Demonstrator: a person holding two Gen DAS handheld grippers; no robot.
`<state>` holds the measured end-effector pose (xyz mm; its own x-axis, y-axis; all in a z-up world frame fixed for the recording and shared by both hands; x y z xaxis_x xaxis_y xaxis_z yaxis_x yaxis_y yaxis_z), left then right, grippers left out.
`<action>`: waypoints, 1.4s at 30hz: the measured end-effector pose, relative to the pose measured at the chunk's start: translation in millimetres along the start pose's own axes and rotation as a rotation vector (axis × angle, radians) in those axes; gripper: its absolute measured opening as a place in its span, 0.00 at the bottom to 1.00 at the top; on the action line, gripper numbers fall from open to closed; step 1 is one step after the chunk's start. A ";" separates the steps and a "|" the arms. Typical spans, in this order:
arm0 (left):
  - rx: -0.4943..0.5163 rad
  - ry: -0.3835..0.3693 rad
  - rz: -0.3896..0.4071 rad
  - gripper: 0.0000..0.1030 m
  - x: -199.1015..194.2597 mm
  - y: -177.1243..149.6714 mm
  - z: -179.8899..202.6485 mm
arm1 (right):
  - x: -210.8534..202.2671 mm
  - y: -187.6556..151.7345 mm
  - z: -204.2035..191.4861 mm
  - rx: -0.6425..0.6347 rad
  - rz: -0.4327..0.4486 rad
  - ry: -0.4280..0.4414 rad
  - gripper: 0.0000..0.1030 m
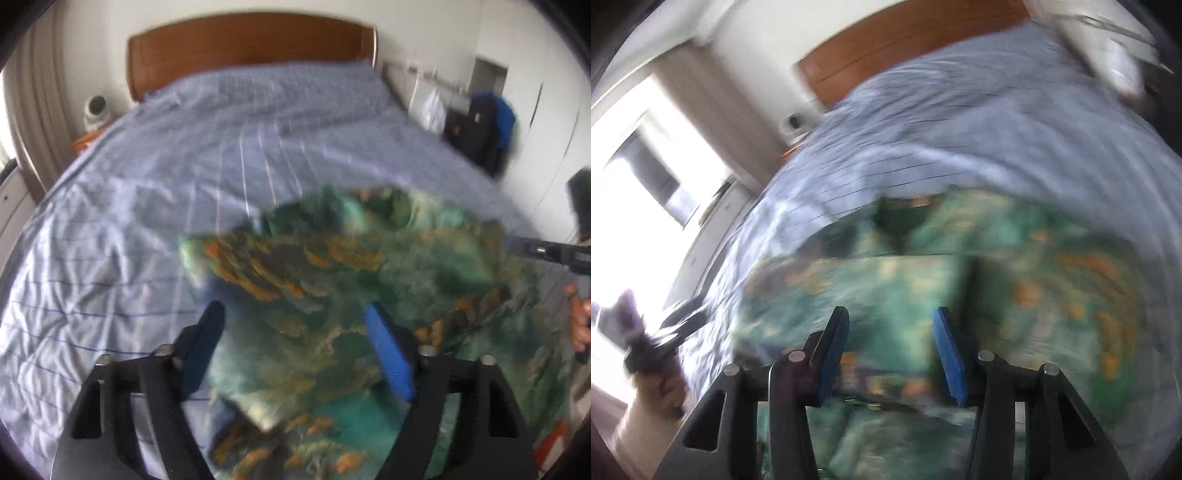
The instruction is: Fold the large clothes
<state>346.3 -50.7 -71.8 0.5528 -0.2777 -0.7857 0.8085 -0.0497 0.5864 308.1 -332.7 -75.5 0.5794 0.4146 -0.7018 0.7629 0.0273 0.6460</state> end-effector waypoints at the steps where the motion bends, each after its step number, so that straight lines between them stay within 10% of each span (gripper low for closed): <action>1: 0.007 0.026 -0.037 0.57 15.1 -2.7 -1.6 | 9.6 -0.4 -9.4 -0.027 -0.017 0.008 0.46; 6: -0.051 0.136 -0.143 0.26 68.3 -24.3 -42.5 | 93.5 -38.0 -4.8 -0.033 -0.234 -0.044 0.36; 12: -0.045 0.179 -0.145 0.23 76.4 -19.4 -41.6 | 101.7 -47.8 16.7 0.092 -0.181 0.007 0.32; 14: -0.035 0.175 -0.135 0.32 66.1 -18.2 -38.2 | 99.6 -45.7 17.7 0.084 -0.190 0.006 0.32; 16: -0.048 0.129 -0.107 0.72 43.2 -19.3 -37.5 | 86.8 -40.8 13.9 0.083 -0.181 0.004 0.33; 18: -0.032 0.109 -0.054 0.86 19.0 -25.9 -34.8 | 67.0 -36.5 6.4 0.078 -0.145 0.010 0.38; 25: -0.045 0.224 -0.138 0.83 38.7 -51.7 -43.0 | 64.7 -52.4 -7.6 -0.002 -0.220 -0.035 0.46; 30: -0.155 0.171 -0.158 0.82 21.4 -53.2 -54.0 | 67.6 -54.5 -4.1 0.054 -0.195 -0.058 0.48; 36: -0.102 0.149 -0.033 0.94 -61.9 -75.5 -66.6 | -16.7 -64.7 -23.1 -0.055 -0.103 -0.094 0.72; 42: -0.189 0.133 -0.067 0.94 -113.7 -142.1 -116.1 | -105.6 -147.8 -7.5 -0.057 -0.076 -0.192 0.74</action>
<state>192.0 99.2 -88.7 0.5078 -0.1509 -0.8481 0.8610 0.1205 0.4941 132.0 -373.6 -94.6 0.5693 0.2282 -0.7898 0.7919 0.1058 0.6014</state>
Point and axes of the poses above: each gripper's, at about its wrist camera, not at the fingertips, and x roughly the way its jaws point, z to its right, y to its top, the point moved 1 cm from there along x, roughly the way its jaws point, and after that the axes turned 14 degrees about -x, right-handed, at the moved point
